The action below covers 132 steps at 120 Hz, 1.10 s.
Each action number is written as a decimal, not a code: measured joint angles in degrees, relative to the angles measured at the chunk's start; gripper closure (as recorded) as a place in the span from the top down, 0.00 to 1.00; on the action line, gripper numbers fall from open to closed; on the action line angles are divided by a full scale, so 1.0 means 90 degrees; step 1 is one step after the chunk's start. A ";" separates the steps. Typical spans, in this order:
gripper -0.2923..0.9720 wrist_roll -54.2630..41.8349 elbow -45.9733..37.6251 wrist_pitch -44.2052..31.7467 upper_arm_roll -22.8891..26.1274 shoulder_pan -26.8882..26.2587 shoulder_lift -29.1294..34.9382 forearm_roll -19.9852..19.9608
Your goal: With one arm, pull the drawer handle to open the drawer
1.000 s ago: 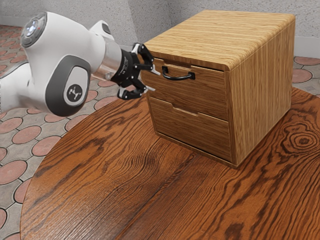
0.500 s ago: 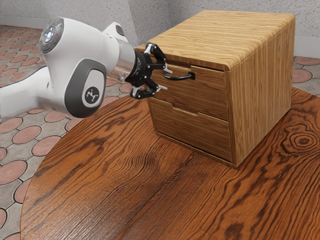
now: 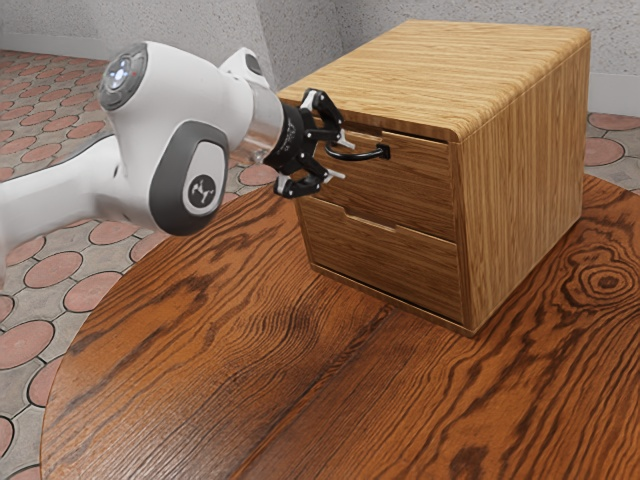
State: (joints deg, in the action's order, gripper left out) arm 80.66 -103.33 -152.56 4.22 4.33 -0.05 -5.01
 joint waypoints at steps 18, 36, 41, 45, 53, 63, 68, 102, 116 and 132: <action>0.32 -0.0014 0.0002 -0.0010 0.0014 0.0027 -0.0027 0.0001; 0.25 -0.0022 -0.0003 -0.0010 0.0028 0.0049 -0.0030 0.0005; 0.24 -0.0023 -0.0003 -0.0009 0.0032 0.0053 -0.0029 0.0006; 0.23 -0.0024 -0.0003 -0.0008 0.0040 0.0061 -0.0027 0.0006; 0.21 -0.0026 -0.0004 -0.0006 0.0060 0.0081 -0.0023 0.0007; 0.20 -0.0028 -0.0006 -0.0001 0.0066 0.0088 -0.0009 0.0010; 0.19 -0.0028 -0.0007 0.0001 0.0066 0.0088 0.0004 0.0011; 0.17 -0.0025 -0.0049 0.0104 0.0092 0.0123 0.0053 0.0020; 0.17 -0.0020 -0.0058 0.0295 0.0092 0.0131 0.0083 0.0046; 0.17 -0.0019 -0.0172 0.0496 0.0084 0.0138 0.0306 0.0076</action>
State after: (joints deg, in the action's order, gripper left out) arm 80.49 -104.88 -148.10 4.97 5.58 2.70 -4.32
